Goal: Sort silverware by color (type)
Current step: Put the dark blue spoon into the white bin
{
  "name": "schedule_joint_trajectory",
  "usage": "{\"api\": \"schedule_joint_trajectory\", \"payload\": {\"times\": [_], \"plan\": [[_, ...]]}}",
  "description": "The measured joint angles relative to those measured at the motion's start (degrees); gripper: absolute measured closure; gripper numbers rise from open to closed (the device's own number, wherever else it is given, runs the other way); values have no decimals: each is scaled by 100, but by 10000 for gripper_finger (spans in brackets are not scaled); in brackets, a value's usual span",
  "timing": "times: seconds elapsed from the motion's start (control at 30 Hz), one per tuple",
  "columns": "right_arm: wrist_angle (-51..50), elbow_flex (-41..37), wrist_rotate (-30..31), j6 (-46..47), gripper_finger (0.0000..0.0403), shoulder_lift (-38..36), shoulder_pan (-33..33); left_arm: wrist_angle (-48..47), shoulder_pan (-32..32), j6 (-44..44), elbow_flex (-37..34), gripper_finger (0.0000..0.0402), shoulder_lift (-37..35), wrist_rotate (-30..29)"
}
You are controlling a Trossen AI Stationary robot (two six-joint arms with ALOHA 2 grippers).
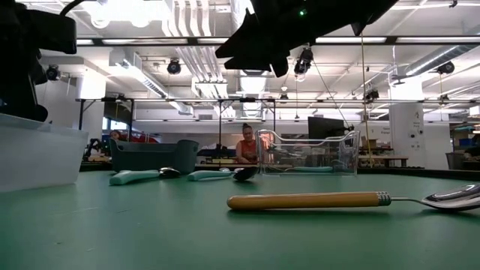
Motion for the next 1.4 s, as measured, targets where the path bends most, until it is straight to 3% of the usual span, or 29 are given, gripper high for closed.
{"api": "schedule_joint_trajectory", "payload": {"times": [0.93, 1.4], "plan": [[-6, 0, -1, 1, 207, -2, 0, -1, 2, 26, -4, 375, 280, 19], [-52, 0, 0, -7, 207, 0, 0, 451, -43, 1495, 43, 395, 407, 1653]]}}
